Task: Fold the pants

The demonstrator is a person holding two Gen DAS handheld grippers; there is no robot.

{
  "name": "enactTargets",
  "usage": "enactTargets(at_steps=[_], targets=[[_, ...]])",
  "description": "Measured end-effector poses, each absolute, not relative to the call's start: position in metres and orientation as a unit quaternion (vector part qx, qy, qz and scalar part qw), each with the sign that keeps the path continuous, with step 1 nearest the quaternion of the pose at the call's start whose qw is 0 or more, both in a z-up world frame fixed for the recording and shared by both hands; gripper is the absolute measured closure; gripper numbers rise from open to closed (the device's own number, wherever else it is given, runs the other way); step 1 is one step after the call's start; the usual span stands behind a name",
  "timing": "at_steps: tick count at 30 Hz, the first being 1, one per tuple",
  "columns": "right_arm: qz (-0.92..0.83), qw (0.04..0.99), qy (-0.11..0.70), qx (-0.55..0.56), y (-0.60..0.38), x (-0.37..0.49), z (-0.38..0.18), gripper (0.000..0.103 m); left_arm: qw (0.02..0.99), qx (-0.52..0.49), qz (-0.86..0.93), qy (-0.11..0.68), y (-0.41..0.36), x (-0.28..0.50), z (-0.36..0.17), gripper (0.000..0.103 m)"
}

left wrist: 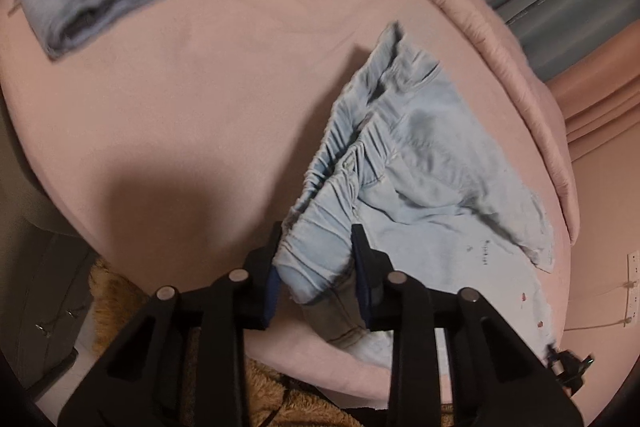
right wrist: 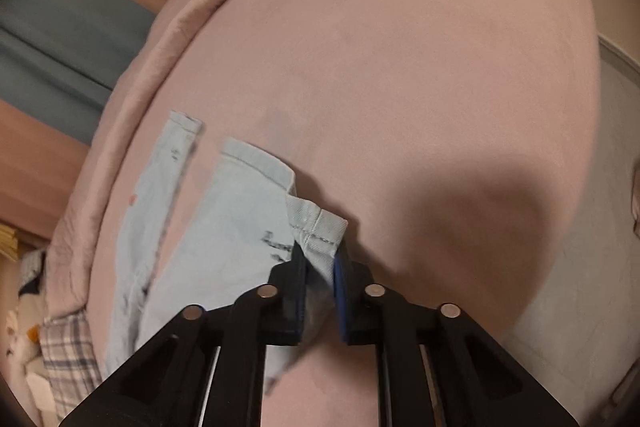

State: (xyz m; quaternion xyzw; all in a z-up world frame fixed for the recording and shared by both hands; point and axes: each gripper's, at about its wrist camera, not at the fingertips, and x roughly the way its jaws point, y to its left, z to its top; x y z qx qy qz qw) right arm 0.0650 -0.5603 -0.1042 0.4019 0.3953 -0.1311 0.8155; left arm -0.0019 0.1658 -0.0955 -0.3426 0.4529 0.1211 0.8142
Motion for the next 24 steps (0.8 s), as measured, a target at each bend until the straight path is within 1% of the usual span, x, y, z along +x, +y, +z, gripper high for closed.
enactTargets(at_steps=[3,5,6,8,11,12,16,18,21,24], targets=[[-0.104,0.857,0.353,0.361,-0.554,0.069,-0.063,0.093,0.819,-0.333,0.108,0.454,0.169,-0.011,-0.086,0.073],[-0.114,0.872,0.349,0.324,-0.549,0.068,-0.053,0.093,0.808,-0.335,0.109,0.473,0.170,-0.013,-0.099,0.072],[-0.118,0.871,0.353,0.320,-0.549,0.068,-0.058,0.093,0.796,-0.339,0.113,0.488,0.172,-0.014,-0.111,0.072],[-0.137,0.848,0.388,0.335,-0.554,0.066,-0.090,0.093,0.783,-0.349,0.119,0.501,0.174,-0.017,-0.126,0.072],[-0.154,0.814,0.435,0.352,-0.562,0.067,-0.134,0.094,0.788,-0.340,0.116,0.500,0.174,-0.015,-0.124,0.071],[-0.151,0.818,0.431,0.350,-0.562,0.066,-0.138,0.096,0.788,-0.334,0.117,0.504,0.173,-0.013,-0.120,0.071],[-0.157,0.836,0.414,0.325,-0.556,0.067,-0.112,0.096,0.796,-0.321,0.120,0.499,0.169,-0.007,-0.107,0.071],[-0.160,0.843,0.412,0.307,-0.552,0.066,-0.105,0.096,0.794,-0.317,0.123,0.504,0.168,-0.005,-0.111,0.071],[-0.170,0.830,0.434,0.307,-0.555,0.071,-0.125,0.096,0.785,-0.325,0.128,0.512,0.170,-0.006,-0.125,0.070],[-0.173,0.824,0.437,0.316,-0.559,0.067,-0.139,0.096,0.785,-0.314,0.129,0.519,0.168,-0.003,-0.120,0.066]])
